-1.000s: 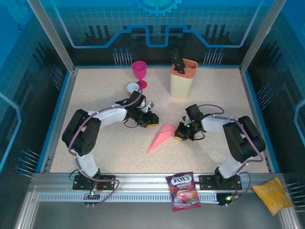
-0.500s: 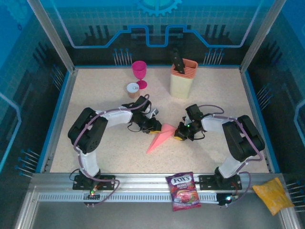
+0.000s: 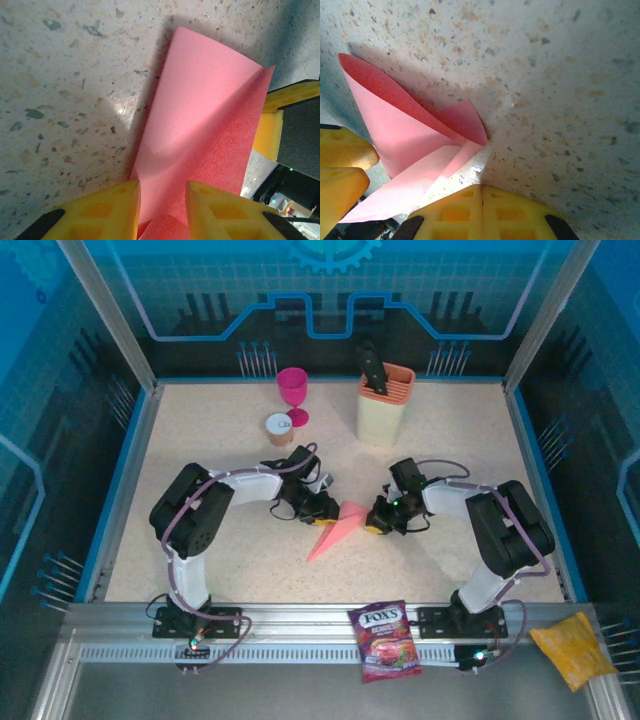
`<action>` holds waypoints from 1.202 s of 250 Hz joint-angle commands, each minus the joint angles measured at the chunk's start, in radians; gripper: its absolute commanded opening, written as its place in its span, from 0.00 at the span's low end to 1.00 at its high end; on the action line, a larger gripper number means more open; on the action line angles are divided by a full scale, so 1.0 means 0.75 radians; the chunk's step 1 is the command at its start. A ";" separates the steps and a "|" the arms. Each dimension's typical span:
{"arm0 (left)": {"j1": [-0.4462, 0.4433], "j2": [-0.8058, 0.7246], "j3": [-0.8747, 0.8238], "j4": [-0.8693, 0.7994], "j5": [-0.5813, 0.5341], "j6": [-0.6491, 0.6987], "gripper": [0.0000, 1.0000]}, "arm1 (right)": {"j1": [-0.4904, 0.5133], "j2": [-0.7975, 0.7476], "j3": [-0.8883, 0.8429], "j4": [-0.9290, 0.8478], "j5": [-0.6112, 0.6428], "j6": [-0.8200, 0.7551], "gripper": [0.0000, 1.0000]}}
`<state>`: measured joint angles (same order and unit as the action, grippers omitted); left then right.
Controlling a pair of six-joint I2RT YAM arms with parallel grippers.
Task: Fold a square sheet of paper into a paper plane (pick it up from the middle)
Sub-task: Move the paper plane to the center of the table.
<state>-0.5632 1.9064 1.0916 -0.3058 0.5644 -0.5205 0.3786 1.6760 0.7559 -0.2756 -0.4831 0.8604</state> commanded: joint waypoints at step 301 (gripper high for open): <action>-0.041 -0.035 -0.007 0.119 0.194 -0.013 0.28 | 0.085 0.187 -0.012 0.102 -0.001 -0.004 0.00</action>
<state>-0.5823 1.9343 1.1145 -0.2398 0.6369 -0.5228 0.3786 1.7050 0.7773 -0.2962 -0.4980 0.8604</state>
